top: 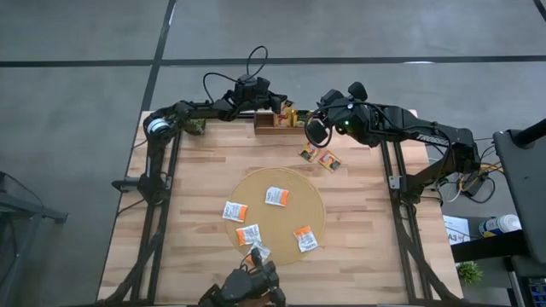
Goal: Pick & Place Tea
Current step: Put the bottom red tea bag into the middle section of the wooden organizer
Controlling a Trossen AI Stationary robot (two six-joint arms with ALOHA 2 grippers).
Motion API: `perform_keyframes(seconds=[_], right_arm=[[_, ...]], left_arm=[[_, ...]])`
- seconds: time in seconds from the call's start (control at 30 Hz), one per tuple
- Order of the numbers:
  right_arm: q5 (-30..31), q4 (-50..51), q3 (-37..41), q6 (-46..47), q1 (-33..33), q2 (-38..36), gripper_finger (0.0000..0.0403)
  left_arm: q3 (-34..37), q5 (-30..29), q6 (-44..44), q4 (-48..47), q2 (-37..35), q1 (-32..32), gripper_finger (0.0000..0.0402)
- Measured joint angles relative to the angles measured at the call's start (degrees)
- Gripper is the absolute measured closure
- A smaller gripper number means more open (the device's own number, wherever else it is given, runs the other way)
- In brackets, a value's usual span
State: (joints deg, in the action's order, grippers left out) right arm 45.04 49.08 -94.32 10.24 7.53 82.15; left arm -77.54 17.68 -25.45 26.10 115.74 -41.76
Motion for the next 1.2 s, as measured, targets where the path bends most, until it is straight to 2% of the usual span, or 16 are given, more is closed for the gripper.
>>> perform_keyframes(seconds=[0.3,0.6,0.9,1.13,1.2], right_arm=[[-0.01,0.02,0.00,-0.38,0.00,0.00,0.0316],[-0.02,0.28,0.00,-0.26,-0.04,0.00,0.0317],[-0.01,0.37,0.00,-0.55,-0.02,0.00,0.0328],[0.00,0.35,0.00,-1.64,-0.02,0.00,0.0319],[0.00,0.35,0.00,-1.64,0.00,0.00,0.0317]], left_arm=[[0.00,-1.22,-0.27,0.39,0.75,0.24,0.0401],[-0.68,-1.82,-4.48,4.61,4.27,0.28,0.0401],[-0.94,-2.70,-4.18,4.04,4.24,0.26,0.0401],[-0.92,-2.82,-3.15,2.37,4.24,0.31,0.0401],[-0.92,-4.69,-3.30,1.19,4.24,0.33,0.0401]])
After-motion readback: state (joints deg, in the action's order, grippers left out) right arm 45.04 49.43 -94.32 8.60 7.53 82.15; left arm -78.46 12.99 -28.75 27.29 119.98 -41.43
